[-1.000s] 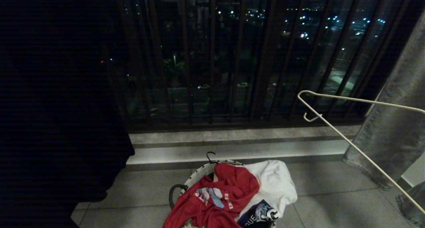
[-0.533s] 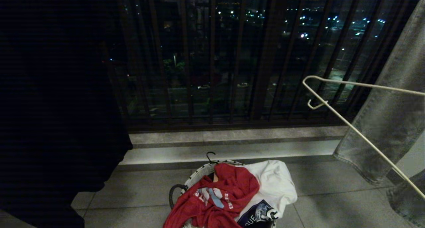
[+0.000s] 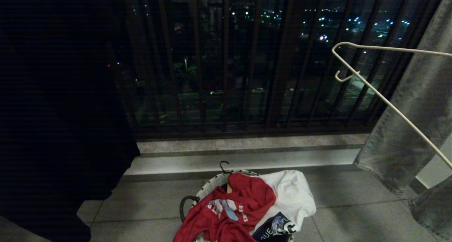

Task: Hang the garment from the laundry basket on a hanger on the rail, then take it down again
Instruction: Pick up clothes from the basket

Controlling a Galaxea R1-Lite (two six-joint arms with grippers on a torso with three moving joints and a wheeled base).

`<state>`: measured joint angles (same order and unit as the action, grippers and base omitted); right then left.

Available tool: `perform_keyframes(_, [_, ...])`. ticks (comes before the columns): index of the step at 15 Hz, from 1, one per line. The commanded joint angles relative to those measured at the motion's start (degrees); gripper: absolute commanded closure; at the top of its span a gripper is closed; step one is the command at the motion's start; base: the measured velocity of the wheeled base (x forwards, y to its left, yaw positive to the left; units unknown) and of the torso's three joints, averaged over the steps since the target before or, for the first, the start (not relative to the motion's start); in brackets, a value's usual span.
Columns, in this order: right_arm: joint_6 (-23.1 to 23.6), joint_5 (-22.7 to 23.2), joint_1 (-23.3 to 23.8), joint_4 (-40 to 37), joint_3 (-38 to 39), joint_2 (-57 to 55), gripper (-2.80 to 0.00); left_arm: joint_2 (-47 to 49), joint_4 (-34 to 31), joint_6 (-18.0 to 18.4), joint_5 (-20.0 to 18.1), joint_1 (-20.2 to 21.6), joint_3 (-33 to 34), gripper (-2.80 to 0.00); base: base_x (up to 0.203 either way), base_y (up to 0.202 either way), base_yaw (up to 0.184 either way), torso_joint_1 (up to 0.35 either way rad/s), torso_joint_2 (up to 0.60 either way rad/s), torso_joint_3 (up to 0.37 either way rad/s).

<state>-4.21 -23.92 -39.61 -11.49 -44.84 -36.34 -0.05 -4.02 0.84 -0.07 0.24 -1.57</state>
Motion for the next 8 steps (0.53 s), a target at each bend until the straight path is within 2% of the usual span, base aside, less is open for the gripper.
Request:
perform_keyframes(1, [-0.01, -0.13, -0.03, 0.07, -0.51, -1.45, 0.00, -0.04, -0.02, -0.05, -0.01, 0.02, -0.01, 0.00, 0.000, 0.000, 0.000, 0.000, 0.00, 0.000])
perform_keyframes(8, [-0.10, 0.07, -0.03, 3.41, -0.53, 0.85, 0.00, -0.04, -0.02, -0.01, 0.16, 0.02, -0.36, 0.00, 0.000, 0.000, 0.000, 0.000, 0.00, 0.000])
